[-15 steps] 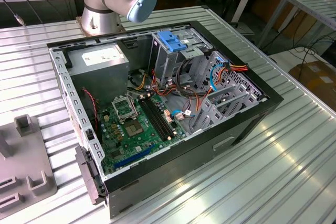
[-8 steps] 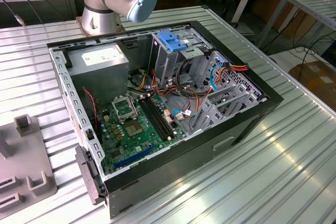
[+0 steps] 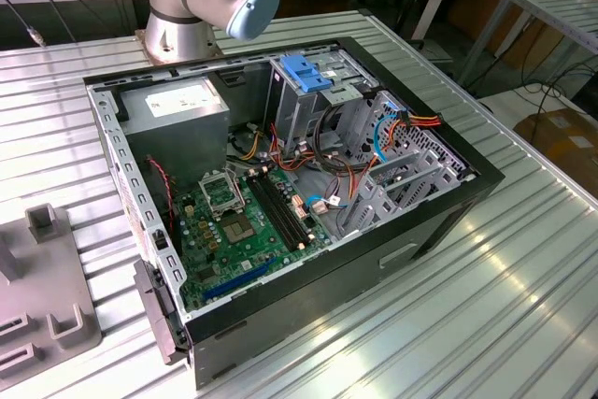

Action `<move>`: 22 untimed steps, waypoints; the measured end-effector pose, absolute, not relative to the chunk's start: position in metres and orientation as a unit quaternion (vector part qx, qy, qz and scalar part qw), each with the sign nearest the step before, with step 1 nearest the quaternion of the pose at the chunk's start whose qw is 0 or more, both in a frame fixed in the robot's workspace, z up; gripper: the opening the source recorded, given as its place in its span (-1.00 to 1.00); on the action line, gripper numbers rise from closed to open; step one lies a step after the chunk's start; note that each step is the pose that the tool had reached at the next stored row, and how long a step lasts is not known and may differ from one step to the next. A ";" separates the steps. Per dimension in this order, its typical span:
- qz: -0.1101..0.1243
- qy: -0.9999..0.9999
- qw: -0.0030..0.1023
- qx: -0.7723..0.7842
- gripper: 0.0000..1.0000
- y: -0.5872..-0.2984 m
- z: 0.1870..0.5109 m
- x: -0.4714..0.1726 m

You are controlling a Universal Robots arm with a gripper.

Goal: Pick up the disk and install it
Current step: 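Pick up the disk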

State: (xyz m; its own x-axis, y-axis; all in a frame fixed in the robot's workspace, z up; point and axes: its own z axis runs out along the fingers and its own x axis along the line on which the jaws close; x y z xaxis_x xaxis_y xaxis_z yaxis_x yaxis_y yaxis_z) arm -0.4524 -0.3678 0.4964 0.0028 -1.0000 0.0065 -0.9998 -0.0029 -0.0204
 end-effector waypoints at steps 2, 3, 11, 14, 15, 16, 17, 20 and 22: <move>-0.009 0.706 0.005 -0.708 -0.26 -0.368 0.496 -0.450; -0.010 0.706 0.005 -0.708 -0.26 -0.368 0.496 -0.449; -0.009 0.706 0.005 -0.708 -0.26 -0.368 0.496 -0.441; -0.009 0.706 0.005 -0.708 -0.26 -0.368 0.496 -0.436; -0.009 0.706 0.005 -0.708 -0.26 -0.368 0.496 -0.435; -0.009 0.706 0.005 -0.708 -0.26 -0.368 0.496 -0.432; -0.009 0.706 0.005 -0.708 -0.26 -0.368 0.496 -0.431; -0.009 0.706 0.005 -0.708 -0.26 -0.368 0.496 -0.426; -0.009 0.706 0.005 -0.708 -0.26 -0.368 0.496 -0.423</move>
State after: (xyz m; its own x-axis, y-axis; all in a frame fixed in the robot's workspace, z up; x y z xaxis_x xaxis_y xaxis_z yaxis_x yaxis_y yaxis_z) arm -0.4232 -0.3678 0.4963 0.0028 -1.0000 0.0065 -0.9998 -0.0029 -0.0204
